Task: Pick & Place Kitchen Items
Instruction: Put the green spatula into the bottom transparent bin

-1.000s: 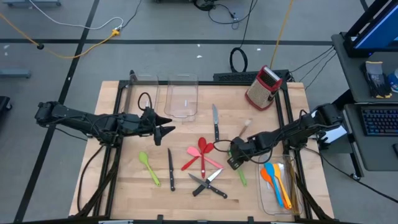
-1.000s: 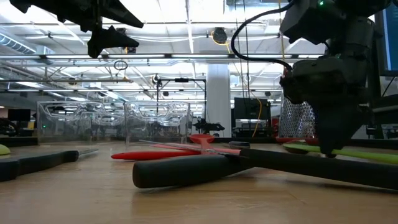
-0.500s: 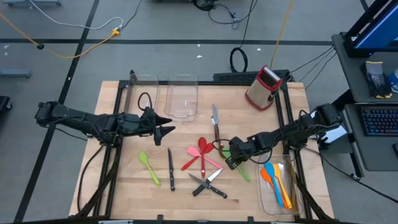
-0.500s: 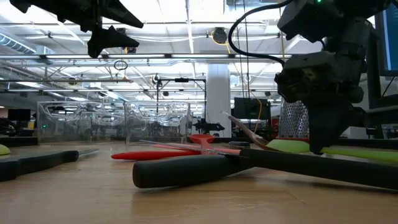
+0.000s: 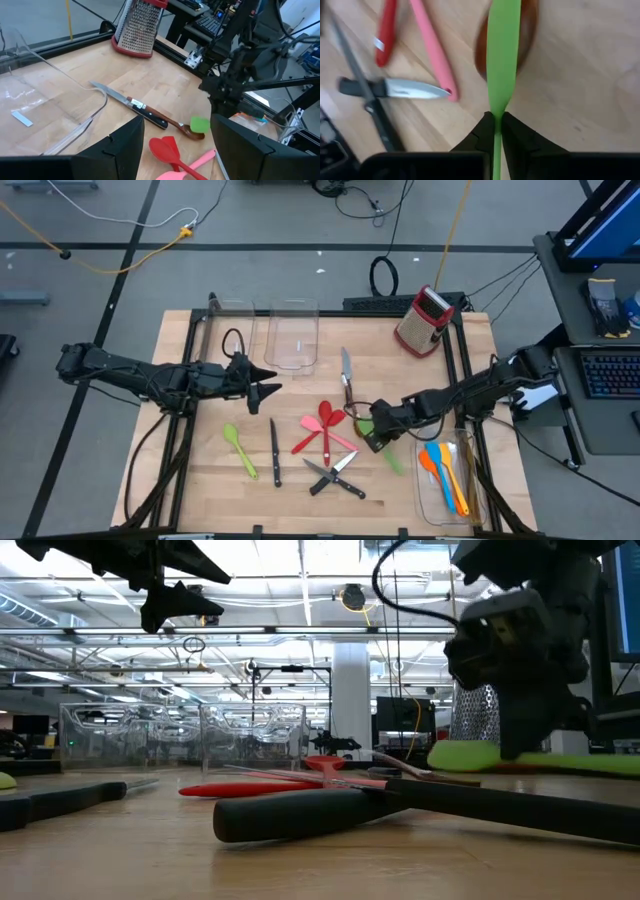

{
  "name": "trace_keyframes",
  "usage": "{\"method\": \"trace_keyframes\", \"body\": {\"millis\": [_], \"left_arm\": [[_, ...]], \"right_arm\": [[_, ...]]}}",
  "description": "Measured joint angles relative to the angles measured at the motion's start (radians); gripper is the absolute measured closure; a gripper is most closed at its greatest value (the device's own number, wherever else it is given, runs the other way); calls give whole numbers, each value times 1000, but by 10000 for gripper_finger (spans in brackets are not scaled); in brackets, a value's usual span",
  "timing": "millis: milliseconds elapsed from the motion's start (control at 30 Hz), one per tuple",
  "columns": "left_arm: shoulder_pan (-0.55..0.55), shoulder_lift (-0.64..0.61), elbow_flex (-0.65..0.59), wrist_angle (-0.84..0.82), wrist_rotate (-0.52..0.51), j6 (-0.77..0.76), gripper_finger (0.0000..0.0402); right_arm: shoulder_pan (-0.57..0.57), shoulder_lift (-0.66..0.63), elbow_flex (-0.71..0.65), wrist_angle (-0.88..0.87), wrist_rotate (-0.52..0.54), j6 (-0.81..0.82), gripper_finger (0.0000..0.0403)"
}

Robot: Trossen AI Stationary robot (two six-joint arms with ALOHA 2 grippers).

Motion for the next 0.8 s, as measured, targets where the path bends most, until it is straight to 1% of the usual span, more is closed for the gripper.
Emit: {"method": "trace_keyframes", "body": {"millis": [167,467,633,800], "left_arm": [[0,0,0,-3,2,3,167],[0,0,0,-8,2,3,167],[0,0,0,-8,2,0,167],[0,0,0,-8,2,0,167]], "right_arm": [[0,-64,0,-24,59,6,399],[-1,-199,0,-14,146,17,402],[-6,-281,0,60,193,8,402],[-14,-352,0,163,196,-22,402]]}}
